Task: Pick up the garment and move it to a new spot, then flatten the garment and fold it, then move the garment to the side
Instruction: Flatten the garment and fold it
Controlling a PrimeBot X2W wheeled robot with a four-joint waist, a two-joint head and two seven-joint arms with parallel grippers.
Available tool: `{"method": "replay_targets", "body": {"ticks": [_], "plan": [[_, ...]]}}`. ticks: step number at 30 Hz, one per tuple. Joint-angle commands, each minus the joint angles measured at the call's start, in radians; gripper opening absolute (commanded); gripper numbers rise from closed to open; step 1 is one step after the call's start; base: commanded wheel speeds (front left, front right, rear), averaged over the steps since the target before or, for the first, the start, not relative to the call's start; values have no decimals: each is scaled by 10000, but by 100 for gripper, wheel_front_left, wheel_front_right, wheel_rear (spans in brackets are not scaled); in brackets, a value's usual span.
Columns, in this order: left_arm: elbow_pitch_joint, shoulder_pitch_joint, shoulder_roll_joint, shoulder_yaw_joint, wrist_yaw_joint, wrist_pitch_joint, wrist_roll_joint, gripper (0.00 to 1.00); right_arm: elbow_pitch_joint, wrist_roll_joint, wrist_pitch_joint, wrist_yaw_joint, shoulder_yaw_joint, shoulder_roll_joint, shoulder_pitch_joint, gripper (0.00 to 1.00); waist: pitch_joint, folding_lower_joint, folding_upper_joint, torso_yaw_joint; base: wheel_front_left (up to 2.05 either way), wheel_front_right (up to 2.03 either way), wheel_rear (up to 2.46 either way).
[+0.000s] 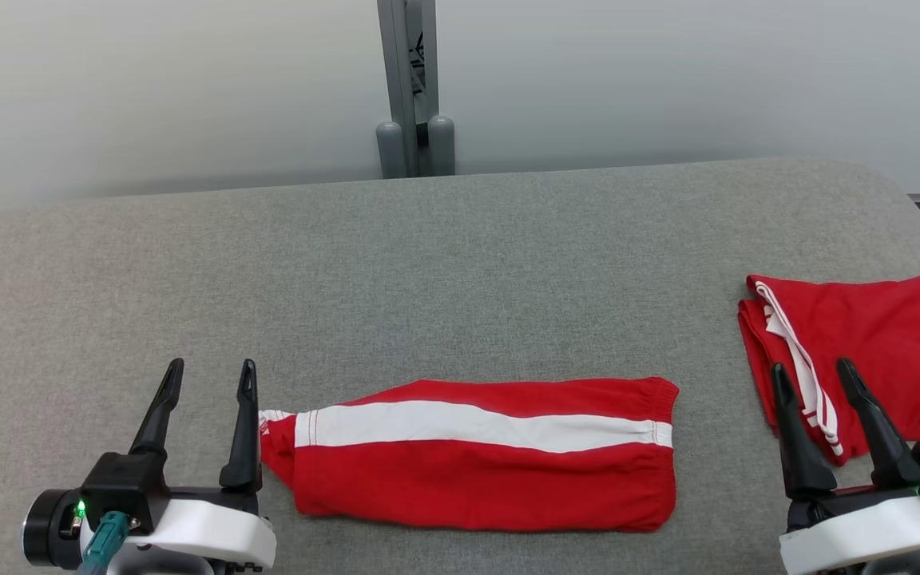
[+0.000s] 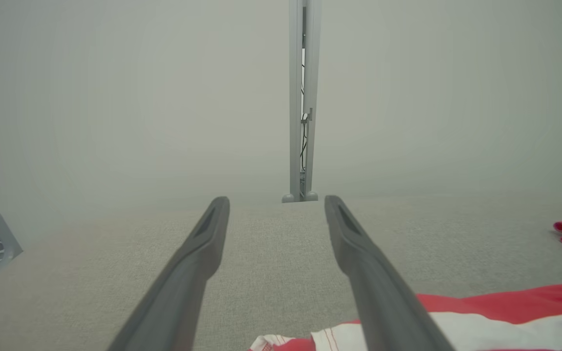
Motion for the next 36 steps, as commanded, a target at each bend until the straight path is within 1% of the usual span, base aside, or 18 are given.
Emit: {"method": "replay_targets", "body": {"ticks": [1,10,17,21,24,27,29,30,31,33,34,36], "plan": [[33,36,44,48,-2,-41,-64,100,-36,-75,61,3,-8,16,91,100,-50,0,0,1,0,0,0],[321,-32,180,-75,-155,149,-156,100,71,-110,209,3,37,46,27,100,-165,0,0,-4,0,0,0],[342,-127,240,-131,-38,183,-55,100,72,-89,191,3,25,52,-17,100,-152,0,0,9,0,0,0],[241,-177,272,-180,-55,233,-33,100,64,-23,152,3,37,54,-43,100,-107,0,0,12,0,0,0],[247,-403,309,-470,-361,683,-133,100,60,1,127,3,62,56,-83,100,-6,0,0,34,0,0,0],[417,-579,471,-772,-748,1481,-293,100,87,-24,158,3,197,55,-196,100,118,0,0,-47,0,0,0],[547,-700,449,-926,-967,2014,-526,100,88,-38,140,3,305,48,-277,100,211,0,0,-144,0,0,0],[706,-712,497,-981,-1056,2356,-643,100,106,-17,111,3,358,48,-283,100,240,0,0,-199,0,0,0],[998,-702,611,-1113,-1252,2972,-876,100,165,34,67,3,449,50,-311,100,314,0,0,-325,0,0,0],[1264,-815,671,-1189,-1462,3587,-1146,100,269,119,-2,3,505,47,-348,100,425,0,0,-469,0,0,0],[1321,-806,657,-1184,-1466,3754,-1282,100,314,133,-19,3,538,49,-343,100,456,0,0,-508,0,0,0],[1463,-853,680,-1137,-1611,4033,-1560,100,399,188,-69,3,564,47,-354,100,547,0,0,-593,0,0,0]]}}
